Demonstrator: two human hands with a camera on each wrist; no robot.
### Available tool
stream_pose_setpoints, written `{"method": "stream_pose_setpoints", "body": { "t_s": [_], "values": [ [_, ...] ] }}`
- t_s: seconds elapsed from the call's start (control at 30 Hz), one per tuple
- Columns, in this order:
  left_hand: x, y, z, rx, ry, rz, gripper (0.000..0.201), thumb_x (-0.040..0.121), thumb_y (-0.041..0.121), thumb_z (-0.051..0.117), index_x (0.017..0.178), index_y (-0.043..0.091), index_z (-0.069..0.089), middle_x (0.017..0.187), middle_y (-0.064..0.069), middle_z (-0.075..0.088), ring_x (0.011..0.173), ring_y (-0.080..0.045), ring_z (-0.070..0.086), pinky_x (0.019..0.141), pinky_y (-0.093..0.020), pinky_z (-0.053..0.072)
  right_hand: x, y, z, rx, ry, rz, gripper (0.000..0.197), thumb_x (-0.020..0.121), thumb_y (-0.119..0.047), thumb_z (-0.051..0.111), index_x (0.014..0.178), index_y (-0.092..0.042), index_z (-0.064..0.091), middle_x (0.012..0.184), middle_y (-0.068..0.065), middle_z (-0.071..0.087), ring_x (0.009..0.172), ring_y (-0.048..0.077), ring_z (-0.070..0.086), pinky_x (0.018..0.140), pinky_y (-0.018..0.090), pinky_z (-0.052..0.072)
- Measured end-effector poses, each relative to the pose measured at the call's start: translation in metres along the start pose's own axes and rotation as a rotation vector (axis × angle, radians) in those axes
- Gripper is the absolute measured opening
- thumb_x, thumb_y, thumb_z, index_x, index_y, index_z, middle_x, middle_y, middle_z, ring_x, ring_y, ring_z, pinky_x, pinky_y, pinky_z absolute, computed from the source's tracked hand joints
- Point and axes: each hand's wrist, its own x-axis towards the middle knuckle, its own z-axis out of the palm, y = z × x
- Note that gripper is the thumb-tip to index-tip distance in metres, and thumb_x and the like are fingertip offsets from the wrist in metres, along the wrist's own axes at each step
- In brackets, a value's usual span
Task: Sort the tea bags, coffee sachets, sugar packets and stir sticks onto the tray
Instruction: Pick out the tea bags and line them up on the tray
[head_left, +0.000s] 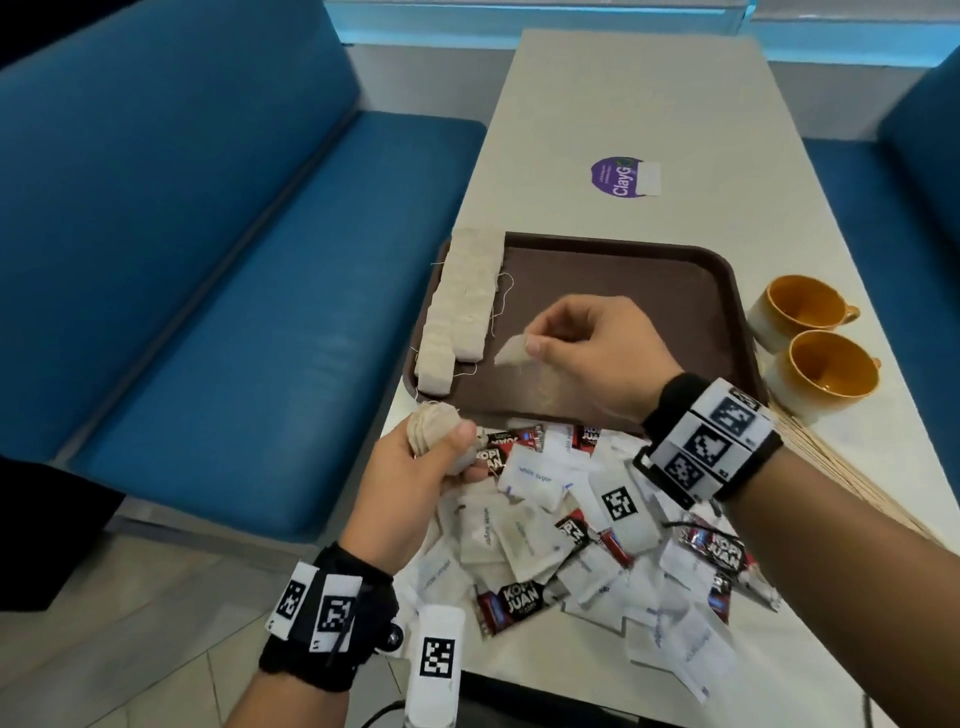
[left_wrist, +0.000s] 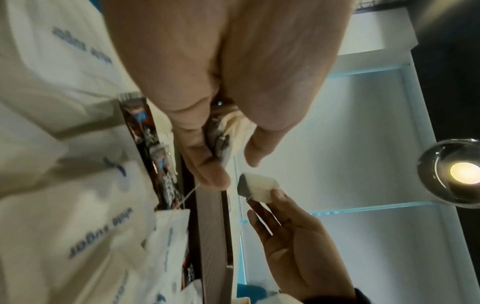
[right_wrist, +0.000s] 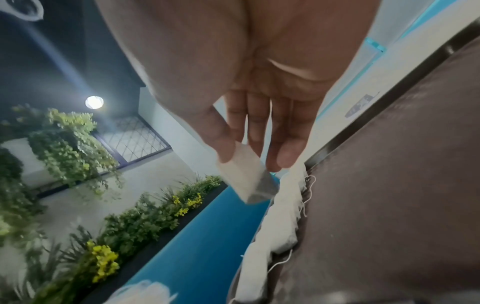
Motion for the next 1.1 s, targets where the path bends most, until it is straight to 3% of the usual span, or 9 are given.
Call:
{"method": "stream_pose_setpoints", "body": {
  "t_s": [0.1, 0.27, 0.43, 0.57, 0.67, 0.77, 0.9, 1.0, 1.1],
  "values": [
    [0.004, -0.005, -0.018, 0.038, 0.016, -0.04, 0.01, 0.096, 0.006, 0.067, 0.102, -0.002, 0.065, 0.084, -0.013, 0.069, 0.083, -0.03, 0.067, 0.081, -0.039, 0.06, 0.031, 0.001, 0.013, -0.059, -0.009, 0.0, 0.007, 0.088, -0.028, 0.078, 0.087, -0.024, 0.073, 0.086, -0.006, 0.076, 0.083, 0.012, 0.071, 0.08, 0.03, 0.058],
    [0.003, -0.004, -0.032, 0.106, 0.022, -0.048, 0.009, 0.096, 0.005, 0.065, 0.103, -0.001, 0.065, 0.084, -0.015, 0.072, 0.081, -0.028, 0.068, 0.088, -0.049, 0.059, 0.067, 0.002, 0.044, -0.02, -0.182, 0.123, 0.006, 0.093, -0.016, 0.075, 0.091, -0.011, 0.072, 0.087, 0.019, 0.076, 0.067, 0.022, 0.07, 0.073, 0.04, 0.062],
    [0.002, -0.005, -0.036, 0.09, 0.017, -0.054, 0.004, 0.095, 0.0, 0.063, 0.099, -0.003, 0.064, 0.081, -0.012, 0.072, 0.08, -0.027, 0.07, 0.082, -0.04, 0.062, 0.093, 0.017, 0.063, -0.076, -0.193, 0.276, 0.007, 0.091, -0.009, 0.076, 0.093, -0.003, 0.074, 0.073, 0.009, 0.072, 0.062, 0.019, 0.067, 0.077, 0.044, 0.065],
    [0.005, -0.006, -0.037, 0.078, 0.019, -0.066, 0.007, 0.094, -0.004, 0.064, 0.1, -0.005, 0.066, 0.084, -0.014, 0.073, 0.083, -0.029, 0.07, 0.085, -0.042, 0.062, 0.107, 0.018, 0.062, -0.04, -0.173, 0.308, 0.005, 0.087, -0.006, 0.08, 0.088, -0.005, 0.074, 0.069, 0.007, 0.073, 0.062, 0.022, 0.072, 0.081, 0.047, 0.064],
    [0.008, -0.005, -0.035, 0.011, 0.023, -0.109, 0.017, 0.093, -0.007, 0.063, 0.107, -0.002, 0.07, 0.091, -0.013, 0.073, 0.087, -0.028, 0.071, 0.08, -0.031, 0.062, 0.111, 0.017, 0.062, -0.046, -0.178, 0.299, 0.01, 0.083, -0.007, 0.084, 0.086, -0.009, 0.074, 0.074, 0.007, 0.075, 0.065, 0.023, 0.075, 0.082, 0.047, 0.064],
    [0.011, -0.001, -0.034, -0.017, 0.023, -0.123, 0.024, 0.093, -0.004, 0.065, 0.113, 0.007, 0.072, 0.098, -0.011, 0.074, 0.092, -0.029, 0.074, 0.084, -0.032, 0.062, 0.108, 0.016, 0.063, -0.057, -0.16, 0.304, 0.015, 0.081, -0.01, 0.086, 0.091, -0.01, 0.073, 0.08, 0.005, 0.075, 0.067, 0.023, 0.077, 0.081, 0.044, 0.064],
    [0.014, 0.006, -0.033, -0.047, 0.029, -0.119, 0.025, 0.093, 0.002, 0.07, 0.117, 0.007, 0.069, 0.107, -0.014, 0.077, 0.099, -0.031, 0.076, 0.078, -0.03, 0.062, 0.099, 0.015, 0.058, -0.146, -0.073, 0.231, 0.015, 0.084, -0.018, 0.083, 0.093, -0.017, 0.072, 0.089, 0.003, 0.074, 0.077, 0.027, 0.076, 0.079, 0.045, 0.064],
    [0.018, 0.011, -0.031, -0.041, 0.03, -0.092, 0.028, 0.092, 0.003, 0.07, 0.119, 0.013, 0.068, 0.107, -0.01, 0.078, 0.095, -0.028, 0.077, 0.076, -0.028, 0.062, 0.083, 0.014, 0.055, -0.195, -0.044, 0.154, 0.007, 0.087, -0.025, 0.078, 0.089, -0.026, 0.072, 0.092, -0.002, 0.072, 0.086, 0.019, 0.071, 0.085, 0.044, 0.062],
    [0.024, 0.012, -0.03, 0.017, 0.012, -0.056, 0.028, 0.094, 0.003, 0.068, 0.12, 0.014, 0.067, 0.1, -0.009, 0.079, 0.086, -0.024, 0.077, 0.077, -0.029, 0.061, 0.055, 0.003, 0.055, 0.002, -0.096, 0.134, 0.005, 0.088, -0.027, 0.079, 0.09, -0.024, 0.075, 0.085, -0.005, 0.073, 0.08, 0.016, 0.07, 0.08, 0.041, 0.061]
  ]
}}
